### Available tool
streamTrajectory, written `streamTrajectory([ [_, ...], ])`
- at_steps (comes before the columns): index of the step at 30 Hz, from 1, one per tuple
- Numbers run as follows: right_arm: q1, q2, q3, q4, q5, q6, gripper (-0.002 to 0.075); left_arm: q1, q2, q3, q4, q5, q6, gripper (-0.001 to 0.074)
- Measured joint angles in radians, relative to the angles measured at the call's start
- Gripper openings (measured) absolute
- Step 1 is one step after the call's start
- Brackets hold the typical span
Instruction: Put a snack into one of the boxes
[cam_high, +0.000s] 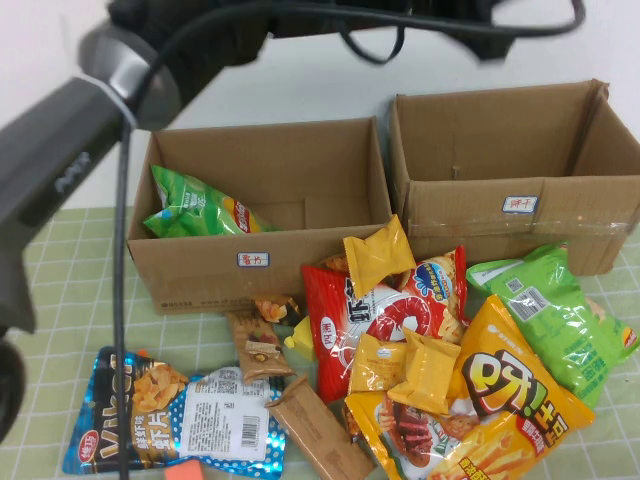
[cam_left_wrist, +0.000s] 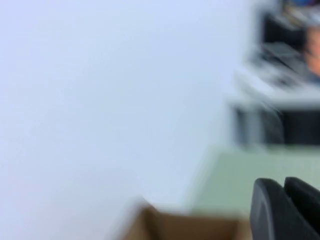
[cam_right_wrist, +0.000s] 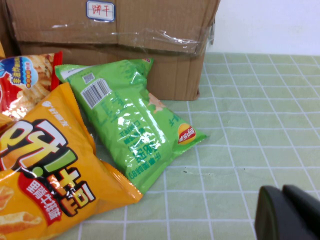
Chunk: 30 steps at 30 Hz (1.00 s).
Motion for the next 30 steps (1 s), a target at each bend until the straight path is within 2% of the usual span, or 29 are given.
streamTrajectory([
  [5, 0.000, 0.000, 0.000, 0.000, 0.000, 0.000, -0.0002, 0.001, -0.046, 0.019, 0.406, 0.305, -0.273, 0.0004],
  [9, 0.000, 0.000, 0.000, 0.000, 0.000, 0.000, -0.0002, 0.006, -0.095, 0.093, 0.545, 0.398, -0.354, 0.0000],
  [14, 0.000, 0.000, 0.000, 0.000, 0.000, 0.000, -0.0002, 0.009, -0.259, 0.272, 0.564, 0.329, -0.374, 0.0000],
  [23, 0.000, 0.000, 0.000, 0.000, 0.000, 0.000, -0.0002, 0.009, -0.661, 0.815, 0.423, 0.007, -0.375, 0.0000],
  [30, 0.000, 0.000, 0.000, 0.000, 0.000, 0.000, -0.0002, 0.009, -0.857, 1.064, 0.382, 0.004, -0.366, 0.0000],
])
